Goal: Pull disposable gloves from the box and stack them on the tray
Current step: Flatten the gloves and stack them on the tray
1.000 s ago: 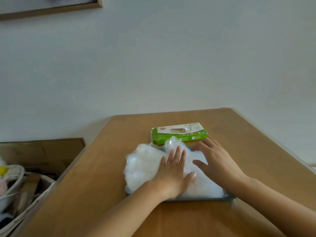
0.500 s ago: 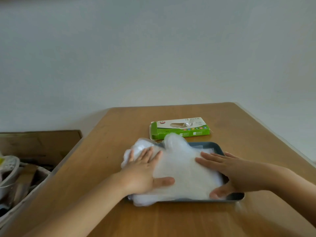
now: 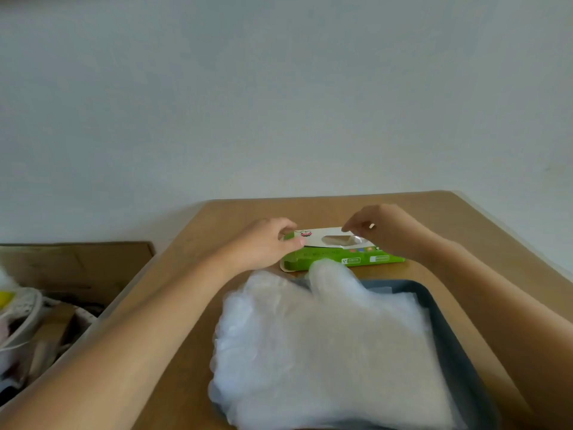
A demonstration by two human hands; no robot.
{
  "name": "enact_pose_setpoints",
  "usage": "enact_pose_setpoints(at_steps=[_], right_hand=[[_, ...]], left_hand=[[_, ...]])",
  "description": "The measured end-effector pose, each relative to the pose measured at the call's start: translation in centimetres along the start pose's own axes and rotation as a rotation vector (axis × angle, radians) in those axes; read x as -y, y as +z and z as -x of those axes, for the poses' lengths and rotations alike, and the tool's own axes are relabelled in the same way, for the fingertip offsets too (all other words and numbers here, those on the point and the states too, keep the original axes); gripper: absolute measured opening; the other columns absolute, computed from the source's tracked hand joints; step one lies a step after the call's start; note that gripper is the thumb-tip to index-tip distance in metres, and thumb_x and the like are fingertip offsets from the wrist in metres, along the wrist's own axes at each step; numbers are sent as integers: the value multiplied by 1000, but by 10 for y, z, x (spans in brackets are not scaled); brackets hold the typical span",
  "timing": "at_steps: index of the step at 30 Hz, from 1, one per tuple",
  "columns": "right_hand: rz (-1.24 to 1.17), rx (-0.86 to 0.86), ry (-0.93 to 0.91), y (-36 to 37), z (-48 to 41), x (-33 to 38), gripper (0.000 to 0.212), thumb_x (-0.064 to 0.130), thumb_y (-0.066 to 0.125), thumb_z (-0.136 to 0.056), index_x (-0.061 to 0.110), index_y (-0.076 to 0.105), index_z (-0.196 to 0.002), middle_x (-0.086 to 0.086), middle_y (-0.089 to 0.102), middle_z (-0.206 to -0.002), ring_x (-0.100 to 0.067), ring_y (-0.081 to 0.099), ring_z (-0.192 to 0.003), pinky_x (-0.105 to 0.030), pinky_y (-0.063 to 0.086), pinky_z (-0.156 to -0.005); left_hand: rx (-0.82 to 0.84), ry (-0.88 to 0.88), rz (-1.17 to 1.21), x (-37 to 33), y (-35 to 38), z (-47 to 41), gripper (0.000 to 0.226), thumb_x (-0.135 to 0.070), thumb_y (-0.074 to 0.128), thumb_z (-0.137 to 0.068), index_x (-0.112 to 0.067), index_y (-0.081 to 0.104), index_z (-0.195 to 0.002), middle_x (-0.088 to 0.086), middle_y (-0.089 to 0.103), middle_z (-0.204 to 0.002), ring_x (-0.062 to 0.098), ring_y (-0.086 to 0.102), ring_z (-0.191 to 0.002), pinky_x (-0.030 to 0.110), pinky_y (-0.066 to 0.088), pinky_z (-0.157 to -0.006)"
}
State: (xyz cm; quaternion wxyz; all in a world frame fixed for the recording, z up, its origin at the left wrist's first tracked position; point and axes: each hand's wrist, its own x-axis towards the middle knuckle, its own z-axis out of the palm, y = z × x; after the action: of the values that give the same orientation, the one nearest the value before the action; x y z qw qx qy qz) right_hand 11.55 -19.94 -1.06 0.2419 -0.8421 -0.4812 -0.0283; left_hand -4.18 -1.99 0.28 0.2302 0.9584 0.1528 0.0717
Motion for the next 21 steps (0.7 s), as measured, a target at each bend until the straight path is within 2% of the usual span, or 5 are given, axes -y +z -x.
enact_pose_setpoints(at_steps=[5, 7, 11, 14, 21], right_hand=[[113, 115, 26, 44, -31, -10, 34, 47, 57, -90, 19, 77, -91, -6, 58, -89, -22, 55, -86, -30, 36, -68], [123, 141, 58, 48, -34, -15, 41, 55, 53, -89, 21, 76, -88, -9, 58, -84, -22, 54, -79, -27, 40, -67], [42, 96, 19, 45, -33, -18, 16, 29, 65, -89, 20, 78, -91, 11, 50, -66, -10, 46, -69, -4, 35, -60], [-46, 30, 17, 45, -30, -22, 8, 15, 68, -85, 14, 76, -85, 13, 50, -68, -3, 46, -65, -6, 34, -59], [-197, -90, 57, 43, -27, -31, 8, 12, 68, -85, 14, 75, -79, 3, 58, -75, -7, 49, -64, -10, 35, -57]], left_hand=[[93, -56, -8, 14, 26, -42, 60, -42, 58, -92, -22, 38, -145, 2, 42, -149, 17, 41, -134, 24, 31, -105], [158, -68, 2, 18, 36, -49, 67, -46, 56, -92, -26, 29, -150, 0, 26, -157, 16, 26, -144, 24, 22, -111], [208, -71, 65, 24, 49, -56, 68, -52, 51, -93, -33, 23, -151, -2, 1, -162, 13, 5, -148, 28, 9, -116], [212, -70, 51, 27, 52, -58, 68, -53, 50, -93, -34, 21, -151, -3, -2, -162, 13, 3, -148, 31, 7, -117], [242, -68, 5, 25, 50, -59, 68, -53, 47, -94, -34, 16, -152, -1, -3, -162, 15, 2, -149, 32, 7, -117]])
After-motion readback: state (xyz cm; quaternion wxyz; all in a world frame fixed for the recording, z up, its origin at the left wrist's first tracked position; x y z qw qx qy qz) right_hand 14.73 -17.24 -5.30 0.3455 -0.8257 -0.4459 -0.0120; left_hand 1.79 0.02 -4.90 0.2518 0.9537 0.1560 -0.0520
